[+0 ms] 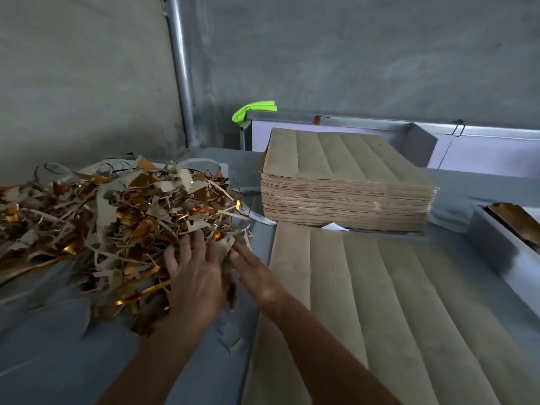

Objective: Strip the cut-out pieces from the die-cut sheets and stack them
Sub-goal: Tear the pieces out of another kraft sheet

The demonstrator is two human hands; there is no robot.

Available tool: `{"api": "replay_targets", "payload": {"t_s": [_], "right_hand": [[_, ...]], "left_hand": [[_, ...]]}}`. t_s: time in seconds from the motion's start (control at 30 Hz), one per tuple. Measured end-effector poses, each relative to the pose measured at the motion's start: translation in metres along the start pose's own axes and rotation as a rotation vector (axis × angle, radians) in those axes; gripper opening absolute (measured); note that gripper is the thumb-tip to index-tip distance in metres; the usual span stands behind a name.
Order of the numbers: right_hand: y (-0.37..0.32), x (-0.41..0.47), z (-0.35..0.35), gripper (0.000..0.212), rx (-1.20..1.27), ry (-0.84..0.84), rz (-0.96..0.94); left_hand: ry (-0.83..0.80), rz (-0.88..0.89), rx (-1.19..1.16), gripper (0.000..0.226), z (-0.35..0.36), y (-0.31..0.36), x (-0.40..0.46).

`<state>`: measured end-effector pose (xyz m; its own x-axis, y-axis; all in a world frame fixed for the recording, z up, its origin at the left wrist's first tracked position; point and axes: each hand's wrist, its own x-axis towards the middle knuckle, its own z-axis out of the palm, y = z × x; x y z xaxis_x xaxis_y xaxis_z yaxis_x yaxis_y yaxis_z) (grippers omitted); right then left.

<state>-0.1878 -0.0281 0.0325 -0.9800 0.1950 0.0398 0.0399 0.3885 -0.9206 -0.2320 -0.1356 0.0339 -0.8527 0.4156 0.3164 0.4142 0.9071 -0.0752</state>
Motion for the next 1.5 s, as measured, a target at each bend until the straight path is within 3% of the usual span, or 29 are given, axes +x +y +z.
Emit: {"api": "replay_targets", "payload": {"t_s": [0.07,0.13,0.23,0.3,0.37,0.47,0.57,0.67,0.8,0.9,1.0,1.23,1.5], "right_hand": [[-0.003,-0.009,-0.003,0.031,-0.049,0.041,0.024],[0.006,-0.026,-0.021,0.028,-0.154,0.13,0.056],[0.025,-0.065,-0.064,0.027,-0.317,0.317,0.146],[0.038,-0.097,-0.097,0.033,-0.436,0.444,0.214],[0.052,-0.131,-0.13,0.038,-0.577,0.575,0.306],[0.068,-0.179,-0.172,0.029,-0.777,0.714,0.443],[0.079,-0.211,-0.199,0.036,-0.93,0.721,0.694],[0.087,-0.233,-0.211,0.049,-0.986,0.684,0.886],[0.099,-0.252,-0.215,0.043,-0.924,0.602,0.967],[0.101,-0.261,-0.22,0.036,-0.792,0.591,0.884],[0.101,-0.268,-0.232,0.037,-0.631,0.639,0.808],[0.099,-0.292,-0.253,0.021,-0.16,0.75,0.631],[0.104,-0.313,-0.234,0.025,0.022,0.983,0.449]], "left_hand": [[0.031,0.018,0.024,0.06,-0.01,0.015,-0.014],[0.021,0.152,-0.009,0.057,-0.013,0.037,-0.027],[-0.219,0.417,-0.223,0.058,-0.008,0.071,-0.044],[-0.399,0.487,-0.179,0.057,-0.003,0.082,-0.051],[-0.43,0.4,-0.053,0.051,0.0,0.082,-0.051],[-0.352,0.267,0.13,0.039,-0.008,0.075,-0.045],[-0.438,0.197,0.177,0.055,-0.024,0.083,-0.041],[-0.447,0.288,0.226,0.069,-0.051,0.096,-0.046],[-0.332,0.532,0.051,0.071,-0.081,0.135,-0.08],[-0.345,0.802,-0.315,0.074,-0.081,0.182,-0.128],[-0.351,0.943,-0.403,0.088,-0.069,0.219,-0.16],[-0.152,0.962,-0.386,0.066,-0.05,0.248,-0.178],[-0.151,1.046,-0.325,0.061,-0.055,0.247,-0.175]]}}
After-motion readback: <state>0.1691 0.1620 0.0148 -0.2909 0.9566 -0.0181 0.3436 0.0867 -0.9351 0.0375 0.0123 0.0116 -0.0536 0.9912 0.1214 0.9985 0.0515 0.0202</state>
